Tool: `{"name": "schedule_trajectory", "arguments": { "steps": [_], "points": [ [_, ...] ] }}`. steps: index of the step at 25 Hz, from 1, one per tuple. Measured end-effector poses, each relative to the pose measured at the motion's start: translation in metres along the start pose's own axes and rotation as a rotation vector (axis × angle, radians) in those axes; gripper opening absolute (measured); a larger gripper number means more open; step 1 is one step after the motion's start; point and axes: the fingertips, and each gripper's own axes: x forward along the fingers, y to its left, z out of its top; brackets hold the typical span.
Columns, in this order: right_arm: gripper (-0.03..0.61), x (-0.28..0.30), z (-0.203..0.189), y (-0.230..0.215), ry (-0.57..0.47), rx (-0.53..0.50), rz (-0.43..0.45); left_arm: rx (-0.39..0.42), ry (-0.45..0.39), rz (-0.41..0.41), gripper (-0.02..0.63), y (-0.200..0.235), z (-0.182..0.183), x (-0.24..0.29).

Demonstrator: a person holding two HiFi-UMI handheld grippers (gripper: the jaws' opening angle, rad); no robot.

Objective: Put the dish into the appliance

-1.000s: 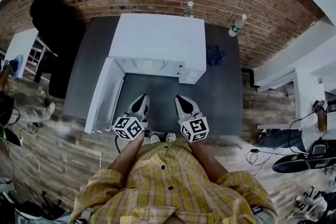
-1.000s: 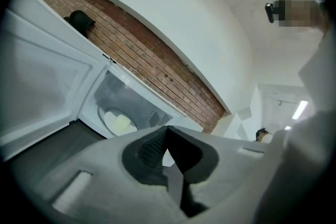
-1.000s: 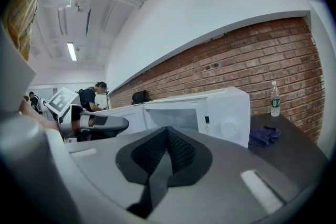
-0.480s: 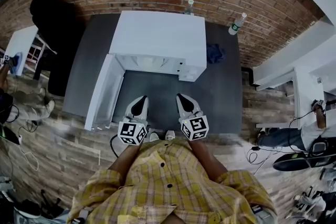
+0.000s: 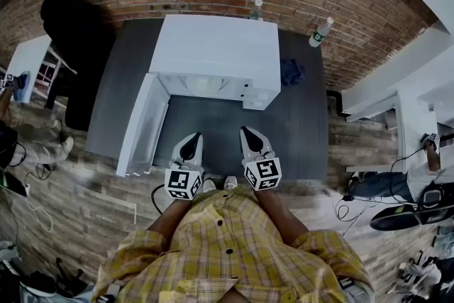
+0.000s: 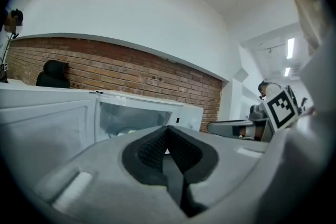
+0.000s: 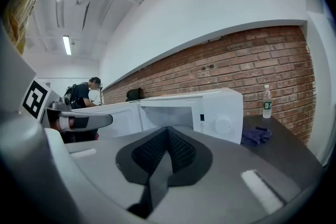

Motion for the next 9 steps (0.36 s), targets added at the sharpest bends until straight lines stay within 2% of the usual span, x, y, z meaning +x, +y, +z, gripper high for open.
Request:
{"name": "schedule_trajectory", "arguments": {
  "steps": [9],
  "points": [
    [-0.005,0.0022,0.0071,-0.0001,-0.008,-0.020,-0.006,0.020,0.002,-0.001,0.000,0.0016,0.0016,0.0035]
  ]
}}
